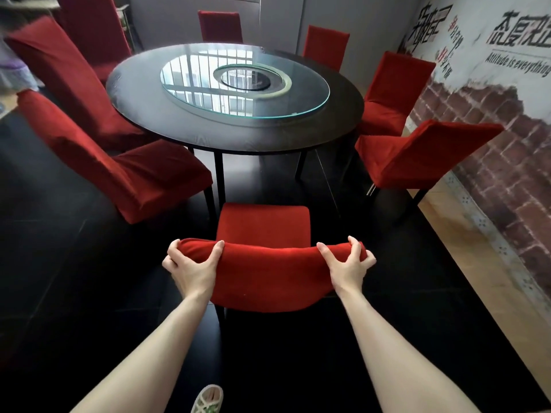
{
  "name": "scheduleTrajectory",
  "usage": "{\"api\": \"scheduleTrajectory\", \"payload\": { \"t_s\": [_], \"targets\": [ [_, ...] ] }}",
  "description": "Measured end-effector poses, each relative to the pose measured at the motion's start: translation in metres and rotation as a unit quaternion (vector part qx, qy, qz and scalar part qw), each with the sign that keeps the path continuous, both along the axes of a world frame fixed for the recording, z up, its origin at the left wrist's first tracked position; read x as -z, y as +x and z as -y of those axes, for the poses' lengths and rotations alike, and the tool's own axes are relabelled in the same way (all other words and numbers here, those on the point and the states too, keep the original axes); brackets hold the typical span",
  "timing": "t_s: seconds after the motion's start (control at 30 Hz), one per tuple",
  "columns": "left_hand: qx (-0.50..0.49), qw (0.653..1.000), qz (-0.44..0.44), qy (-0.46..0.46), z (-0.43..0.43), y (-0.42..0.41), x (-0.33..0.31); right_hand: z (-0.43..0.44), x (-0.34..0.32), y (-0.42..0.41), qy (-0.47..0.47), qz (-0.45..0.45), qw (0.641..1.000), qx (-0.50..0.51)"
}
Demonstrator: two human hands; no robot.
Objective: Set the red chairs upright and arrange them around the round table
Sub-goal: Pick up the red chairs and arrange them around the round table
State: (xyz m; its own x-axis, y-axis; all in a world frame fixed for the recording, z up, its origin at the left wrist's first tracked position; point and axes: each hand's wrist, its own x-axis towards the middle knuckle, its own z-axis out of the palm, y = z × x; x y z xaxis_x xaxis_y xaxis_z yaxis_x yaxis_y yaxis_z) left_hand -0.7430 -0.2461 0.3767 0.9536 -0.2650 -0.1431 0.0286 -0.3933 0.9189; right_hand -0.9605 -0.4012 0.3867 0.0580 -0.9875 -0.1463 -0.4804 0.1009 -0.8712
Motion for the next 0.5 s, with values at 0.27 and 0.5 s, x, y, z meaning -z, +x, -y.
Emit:
{"api": "scheduleTrajectory", "payload": {
  "t_s": [0.27,0.5],
  "targets": [
    [0.007,0.999,-0.005,-0.032,0.018,0.001,0.0,0.005,-0.002,0.003,0.001,-0.007,1.0,-0.003],
    [-0.024,0.999,0.014,-0.035,0.039,0.011,-0.005,0.018,-0.007,0.011,-0.004,-0.02,1.0,0.001]
  ]
}}
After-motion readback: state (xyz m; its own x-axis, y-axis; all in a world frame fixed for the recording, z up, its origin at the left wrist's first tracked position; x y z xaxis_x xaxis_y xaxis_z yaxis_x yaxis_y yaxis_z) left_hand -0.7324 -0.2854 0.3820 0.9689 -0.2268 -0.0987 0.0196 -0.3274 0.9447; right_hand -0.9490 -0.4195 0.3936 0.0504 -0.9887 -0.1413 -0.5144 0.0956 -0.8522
